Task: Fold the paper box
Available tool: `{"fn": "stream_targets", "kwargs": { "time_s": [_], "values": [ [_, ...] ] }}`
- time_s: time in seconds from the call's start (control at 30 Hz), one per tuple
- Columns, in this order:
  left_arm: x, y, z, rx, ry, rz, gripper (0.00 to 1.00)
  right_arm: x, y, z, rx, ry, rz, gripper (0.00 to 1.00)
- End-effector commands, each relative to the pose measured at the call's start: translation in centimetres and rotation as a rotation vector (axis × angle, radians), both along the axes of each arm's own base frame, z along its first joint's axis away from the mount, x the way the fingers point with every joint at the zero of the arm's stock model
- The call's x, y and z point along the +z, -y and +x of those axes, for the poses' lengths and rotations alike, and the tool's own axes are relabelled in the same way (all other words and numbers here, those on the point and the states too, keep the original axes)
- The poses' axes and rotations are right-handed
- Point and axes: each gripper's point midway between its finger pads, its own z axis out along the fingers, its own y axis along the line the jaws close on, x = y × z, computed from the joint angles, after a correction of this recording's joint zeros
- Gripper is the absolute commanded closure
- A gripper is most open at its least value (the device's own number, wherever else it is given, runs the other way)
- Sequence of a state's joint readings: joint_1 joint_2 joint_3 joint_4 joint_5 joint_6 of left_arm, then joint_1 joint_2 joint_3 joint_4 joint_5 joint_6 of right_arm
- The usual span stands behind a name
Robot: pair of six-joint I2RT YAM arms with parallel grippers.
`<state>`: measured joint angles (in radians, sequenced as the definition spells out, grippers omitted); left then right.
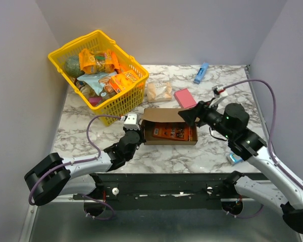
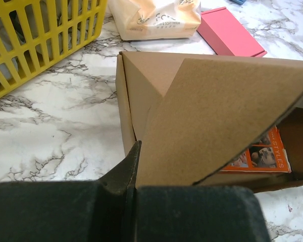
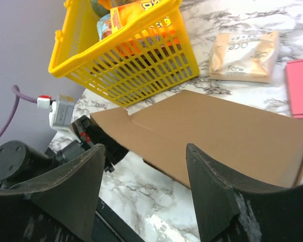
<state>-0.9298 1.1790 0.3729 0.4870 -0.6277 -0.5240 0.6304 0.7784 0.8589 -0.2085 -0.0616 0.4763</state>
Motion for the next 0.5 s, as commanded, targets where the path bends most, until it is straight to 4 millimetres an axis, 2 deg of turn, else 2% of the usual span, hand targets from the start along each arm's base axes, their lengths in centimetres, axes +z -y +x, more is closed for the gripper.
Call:
{"fn": "stream_targets", "kwargs": {
  "time_s": [0.0,0.07,0.1,0.13,0.17,0.2,0.23,0.27,0.33,0.4,0.47],
  "values": [
    [-6.9,-3.6,-2.7,0.0,-0.182,0.238,1.0,1.2,-3.5,1.9,0.093,0.039,0.037,0.3],
    [-7.0,-3.5,-2.7,-0.006,-0.185,0.239,1.0,-2.1,-4.2,2.4,0.093,-0.053,0.023,0.32],
    [-6.9,-3.5,-2.8,-0.01,-0.186,0.242,1.0,-3.1,-4.1,2.5,0.08,-0.077,0.025,0.32],
    [-6.9,-3.3,-2.8,-0.02,-0.187,0.237,0.93,-4.1,-4.0,2.5,0.071,-0.103,0.026,0.32],
    [-6.8,-3.1,-2.9,-0.032,-0.187,0.236,0.88,-6.5,-3.7,2.0,0.056,-0.16,0.021,0.32],
    [-6.6,-3.0,-3.0,-0.042,-0.186,0.235,0.81,-7.4,-3.4,2.0,0.036,-0.176,0.025,0.32],
    [-6.3,-2.6,-3.1,-0.066,-0.182,0.224,0.65,-8.6,-3.1,1.7,0.025,-0.204,0.02,0.32],
    [-6.1,-2.5,-3.1,-0.072,-0.18,0.217,0.56,-10.8,-2.7,1.3,0.007,-0.256,0.016,0.32],
    [-5.4,-2.4,-3.3,-0.081,-0.176,0.195,0.34,-11.5,-2.3,1.3,-0.022,-0.257,0.042,0.32],
    [-5.5,-2.4,-4.0,-0.105,-0.195,0.187,0.26,-13.6,-1.8,1.0,-0.049,-0.3,0.044,0.32],
    [-4.9,-1.6,-4.8,-0.162,-0.201,0.127,0.2,-14.7,-1.6,0.9,-0.064,-0.325,0.043,0.32]
  ]
}}
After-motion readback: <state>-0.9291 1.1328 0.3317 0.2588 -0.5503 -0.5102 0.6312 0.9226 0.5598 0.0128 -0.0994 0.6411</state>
